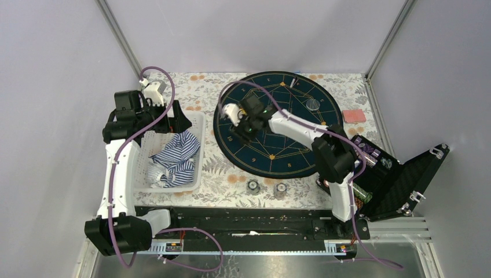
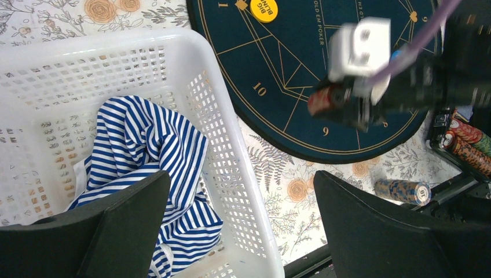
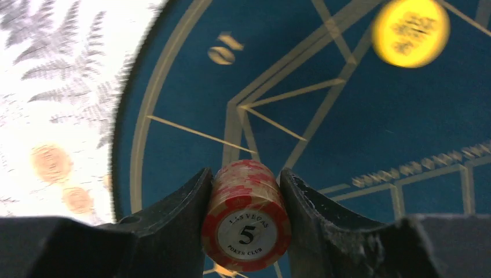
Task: Distribute texas hold em gaming equipment
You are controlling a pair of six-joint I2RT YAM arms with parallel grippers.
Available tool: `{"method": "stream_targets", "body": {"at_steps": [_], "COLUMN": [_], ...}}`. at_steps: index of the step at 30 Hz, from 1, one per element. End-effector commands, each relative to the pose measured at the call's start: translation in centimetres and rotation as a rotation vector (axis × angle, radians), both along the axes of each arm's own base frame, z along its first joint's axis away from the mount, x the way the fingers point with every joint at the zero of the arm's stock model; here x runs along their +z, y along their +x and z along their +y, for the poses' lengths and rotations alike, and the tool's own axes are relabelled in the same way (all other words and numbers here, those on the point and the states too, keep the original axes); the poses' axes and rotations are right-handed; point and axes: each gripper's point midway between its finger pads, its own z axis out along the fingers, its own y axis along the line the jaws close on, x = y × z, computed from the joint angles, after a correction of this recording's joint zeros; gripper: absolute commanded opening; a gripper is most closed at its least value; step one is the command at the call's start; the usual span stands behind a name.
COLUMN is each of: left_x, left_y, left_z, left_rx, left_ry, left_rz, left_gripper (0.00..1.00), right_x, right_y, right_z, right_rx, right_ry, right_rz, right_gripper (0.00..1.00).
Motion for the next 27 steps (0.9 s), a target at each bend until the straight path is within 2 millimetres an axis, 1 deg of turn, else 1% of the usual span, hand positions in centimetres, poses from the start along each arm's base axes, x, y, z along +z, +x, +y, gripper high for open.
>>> {"method": "stream_targets", "body": {"at_steps": [1, 5, 9, 11, 14, 18, 20, 21, 22, 26, 27], "left_x": [1.1, 1.0, 1.0, 1.0, 1.0, 0.7, 0.6, 0.6, 0.5, -0.1, -0.1], "left_y": [0.7, 0.6, 0.4, 0.5, 0.6, 0.7, 0.5, 0.5, 0.4, 0.1, 0.1], "left_z": [-0.3, -0.2, -0.3, -0.4, -0.4, -0.4, -0.4, -0.4, -0.3, 0.3, 0.5], "left_rx": [-0.033, -0.032, -0.038, -0.041, -0.043, -0.046, -0.055, -0.058, -0.062, -0.064, -0.064], "left_ry": [-0.011, -0.007, -0.007, -0.014, -0.015, -0.015, -0.007, 0.002, 0.011, 0.059, 0.077], "left_rz": [-0.052, -0.053, -0.055, -0.053, -0.051, -0.044, -0.034, -0.032, -0.031, -0.014, -0.011], "left_gripper": [0.99, 0.99, 0.99, 0.99, 0.99, 0.99, 0.99, 0.99, 0.99, 0.99, 0.99], "right_x": [3.9, 2.5, 1.1, 0.2, -0.8, -1.7, -1.7, -1.7, -1.6, -0.8, -0.5], "right_y": [5.8, 9.9, 12.6, 13.4, 13.9, 14.1, 14.1, 14.2, 14.3, 14.4, 14.3], "right_z": [-2.5, -6.3, -9.4, -10.4, -11.1, -11.4, -11.5, -11.5, -11.5, -11.4, -11.3], "right_rx": [-0.138, -0.246, -0.321, -0.343, -0.362, -0.375, -0.377, -0.378, -0.381, -0.394, -0.395], "right_ry": [0.069, 0.03, -0.003, -0.02, -0.027, -0.024, -0.026, -0.028, -0.027, -0.015, -0.01], "right_rz": [-0.054, -0.061, -0.058, -0.057, -0.043, -0.024, -0.024, -0.025, -0.027, -0.021, -0.018], "right_gripper": [0.36, 0.36, 0.36, 0.36, 0.37, 0.4, 0.42, 0.45, 0.5, 0.84, 0.9]}}
